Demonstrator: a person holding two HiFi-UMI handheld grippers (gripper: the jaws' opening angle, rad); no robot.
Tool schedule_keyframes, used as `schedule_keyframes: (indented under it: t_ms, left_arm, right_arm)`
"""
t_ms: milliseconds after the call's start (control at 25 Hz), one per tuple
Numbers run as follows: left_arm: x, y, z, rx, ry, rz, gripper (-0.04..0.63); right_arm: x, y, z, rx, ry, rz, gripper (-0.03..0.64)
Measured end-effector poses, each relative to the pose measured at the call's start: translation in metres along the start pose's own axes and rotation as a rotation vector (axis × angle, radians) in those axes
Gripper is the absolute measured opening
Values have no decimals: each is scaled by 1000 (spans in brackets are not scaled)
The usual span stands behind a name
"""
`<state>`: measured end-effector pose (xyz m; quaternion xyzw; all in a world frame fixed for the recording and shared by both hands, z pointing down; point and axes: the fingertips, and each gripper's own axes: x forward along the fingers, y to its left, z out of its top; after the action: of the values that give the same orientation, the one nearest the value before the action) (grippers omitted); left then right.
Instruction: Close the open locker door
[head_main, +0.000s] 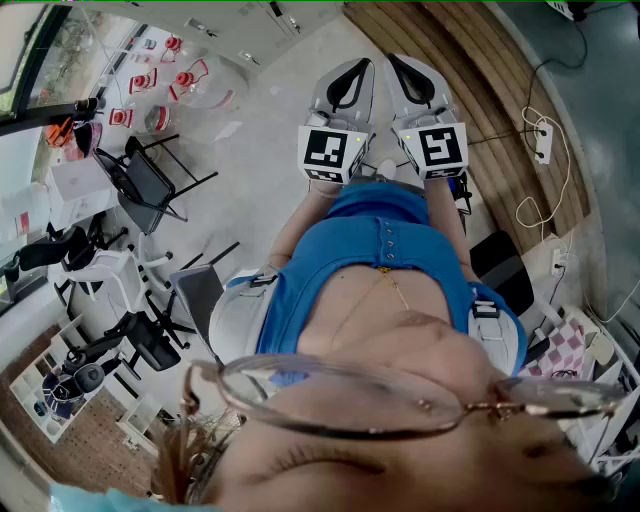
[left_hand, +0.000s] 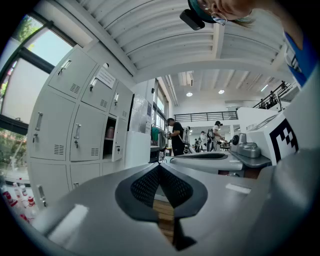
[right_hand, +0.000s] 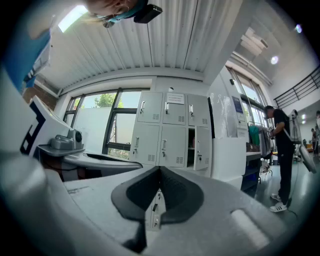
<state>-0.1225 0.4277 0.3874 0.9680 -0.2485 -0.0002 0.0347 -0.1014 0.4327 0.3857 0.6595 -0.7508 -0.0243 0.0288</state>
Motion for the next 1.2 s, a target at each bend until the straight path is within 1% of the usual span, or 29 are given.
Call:
schedule_keyframes:
  t_ms: [240, 440, 680, 960, 1200]
  left_arm:
    - [-5, -10, -4, -15, 5, 4, -6]
    - [1, 3, -8, -37, 10, 0, -6]
    - [34, 38, -7, -52, -7, -35, -6]
    - [85, 92, 3, -36, -18, -103, -6]
    - [110, 137, 5, -25, -12, -116, -6]
  right_arm:
    - [-14, -3, -5, 47, -15, -2, 2]
    - [2, -3, -12, 68, -11, 12, 2]
    - [45, -15, -10, 56, -23, 3, 2]
    - [116, -40, -5, 14, -29, -41, 2]
    - [162, -47, -7, 22, -32, -56, 2]
